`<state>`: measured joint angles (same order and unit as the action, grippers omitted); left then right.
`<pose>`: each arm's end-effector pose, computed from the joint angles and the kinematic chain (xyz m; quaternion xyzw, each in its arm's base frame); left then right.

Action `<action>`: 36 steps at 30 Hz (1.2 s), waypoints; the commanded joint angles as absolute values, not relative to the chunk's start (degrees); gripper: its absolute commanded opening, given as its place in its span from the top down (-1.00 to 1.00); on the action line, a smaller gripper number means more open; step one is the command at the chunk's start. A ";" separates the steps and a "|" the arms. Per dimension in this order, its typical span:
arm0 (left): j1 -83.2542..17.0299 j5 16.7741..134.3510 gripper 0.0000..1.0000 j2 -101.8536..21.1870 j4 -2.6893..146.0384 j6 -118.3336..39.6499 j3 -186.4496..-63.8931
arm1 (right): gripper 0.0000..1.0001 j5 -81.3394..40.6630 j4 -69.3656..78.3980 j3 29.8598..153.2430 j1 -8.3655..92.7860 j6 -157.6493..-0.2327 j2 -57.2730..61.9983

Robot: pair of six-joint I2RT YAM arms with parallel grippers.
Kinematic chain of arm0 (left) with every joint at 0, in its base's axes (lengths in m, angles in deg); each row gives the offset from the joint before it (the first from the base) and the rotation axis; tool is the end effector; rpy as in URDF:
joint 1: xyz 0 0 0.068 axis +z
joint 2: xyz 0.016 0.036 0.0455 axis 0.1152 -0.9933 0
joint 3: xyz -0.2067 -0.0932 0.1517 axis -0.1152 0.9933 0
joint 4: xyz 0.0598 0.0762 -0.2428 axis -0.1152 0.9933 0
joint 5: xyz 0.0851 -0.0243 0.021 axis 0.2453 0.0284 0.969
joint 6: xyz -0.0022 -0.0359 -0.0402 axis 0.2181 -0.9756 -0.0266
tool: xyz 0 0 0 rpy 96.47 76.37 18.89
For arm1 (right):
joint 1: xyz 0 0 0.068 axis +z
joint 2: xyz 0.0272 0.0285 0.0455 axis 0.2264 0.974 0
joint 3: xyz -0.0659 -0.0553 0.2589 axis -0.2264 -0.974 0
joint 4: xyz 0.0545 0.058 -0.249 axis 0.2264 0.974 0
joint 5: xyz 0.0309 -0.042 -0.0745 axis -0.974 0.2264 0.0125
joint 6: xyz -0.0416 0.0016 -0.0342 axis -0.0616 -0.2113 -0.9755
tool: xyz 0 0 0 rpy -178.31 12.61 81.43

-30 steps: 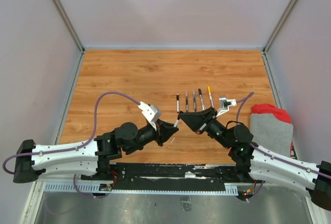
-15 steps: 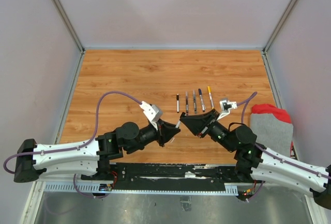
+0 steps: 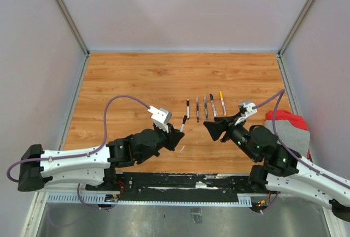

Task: Insert the pens into the pen caps
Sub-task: Place the pen at the center of the board.

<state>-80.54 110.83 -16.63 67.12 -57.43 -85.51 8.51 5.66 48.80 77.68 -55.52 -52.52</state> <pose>0.0739 -0.1980 0.2739 0.1504 0.7577 -0.3654 0.5194 0.0658 0.1085 0.3274 -0.0667 0.6748 0.4491 0.5818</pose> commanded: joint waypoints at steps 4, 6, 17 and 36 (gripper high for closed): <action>-78.31 120.42 0.99 -25.55 79.23 -62.67 -92.66 | -0.14 19.94 32.99 59.70 73.32 -62.37 -35.15; -75.11 116.64 0.99 -28.12 79.11 -63.31 -93.71 | -0.20 11.53 35.13 62.17 66.92 -63.74 -29.45; -65.16 116.75 0.99 -48.88 89.16 -68.93 -109.16 | -0.54 -8.77 30.69 56.90 46.63 -59.58 -29.99; -55.94 114.27 0.95 -68.06 85.28 -70.59 -117.85 | -0.87 -8.84 38.45 48.80 46.14 -52.44 -50.49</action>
